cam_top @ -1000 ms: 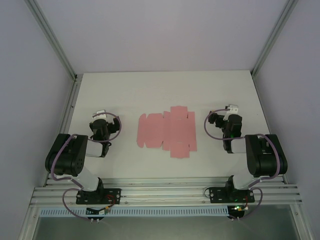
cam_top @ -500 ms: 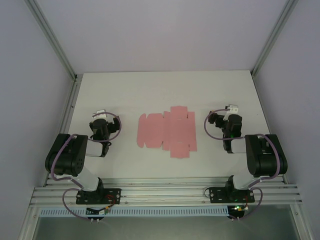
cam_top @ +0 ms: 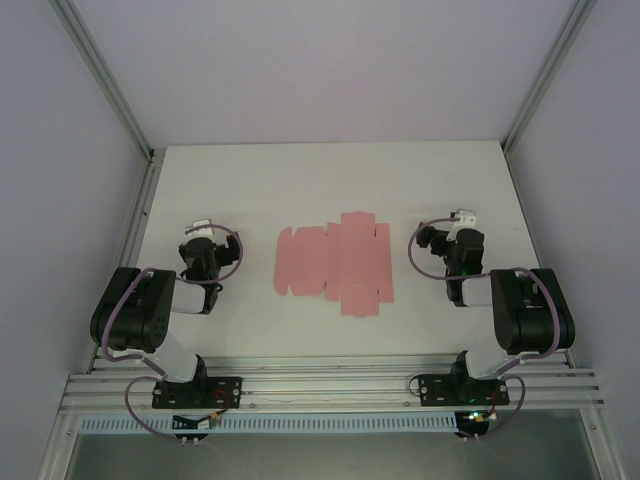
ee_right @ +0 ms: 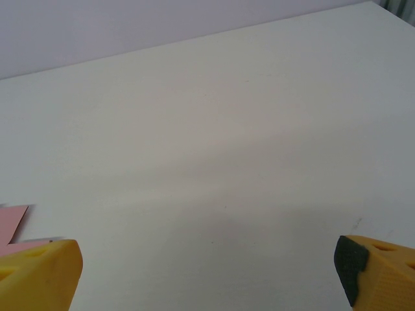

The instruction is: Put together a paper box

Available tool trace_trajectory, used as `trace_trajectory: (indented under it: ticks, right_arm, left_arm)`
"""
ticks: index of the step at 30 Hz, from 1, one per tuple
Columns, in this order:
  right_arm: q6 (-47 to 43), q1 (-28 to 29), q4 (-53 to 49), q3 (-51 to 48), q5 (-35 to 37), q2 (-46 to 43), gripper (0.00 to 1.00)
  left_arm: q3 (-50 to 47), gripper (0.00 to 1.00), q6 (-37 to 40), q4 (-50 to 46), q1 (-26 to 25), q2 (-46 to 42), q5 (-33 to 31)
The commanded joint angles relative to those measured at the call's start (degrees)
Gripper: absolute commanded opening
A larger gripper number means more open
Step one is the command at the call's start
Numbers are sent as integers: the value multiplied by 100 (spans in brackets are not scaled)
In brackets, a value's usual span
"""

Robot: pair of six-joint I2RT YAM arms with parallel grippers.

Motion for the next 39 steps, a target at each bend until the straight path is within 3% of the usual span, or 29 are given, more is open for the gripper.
trace_trajectory:
  ticks: [1,4,7,10,14,17,20,26,32,39]
  right_arm:
    - [72,13,47,17,-41,-25,100]
    - [67,29,-712,247,35,-428,100]
    - [174,133,-2616,960,167,-1054,100]
    - [831,190,-4576,1886,94,-1293,100]
    - [1437,529,-5934,2534,-639,-1256,100]
    - [1855,822,-6316,2768,-1170,-1159,100]
    - [1923,1346,-6688,3123,-1527,-841,98]
    - [2042,1992,-7494,4150,-2342,627,80]
    - [2182,2198,-7635,4583,-2185,1644,72]
    - [2174,2203,-7993,4525,-1503,1989,72]
  left_arm:
    - [247,100,93,-303,32,-241,63]
    - [597,100,159,-1470,30,-883,237]
    - [1123,100,-308,-3031,30,-1387,287]
    - [1657,100,-843,-4152,-18,-1537,1251]
    - [2145,100,-1577,-4838,-243,-1440,2440]
    - [2366,100,-2021,-5211,-404,-1325,2948]
    - [2628,100,-2109,-5795,-542,-1148,3011]
    - [3148,100,-1813,-6657,-926,-568,3586]
    - [3377,100,-1811,-7191,-1002,-98,3636]
    - [3495,100,-1910,-7614,-1054,369,3636]
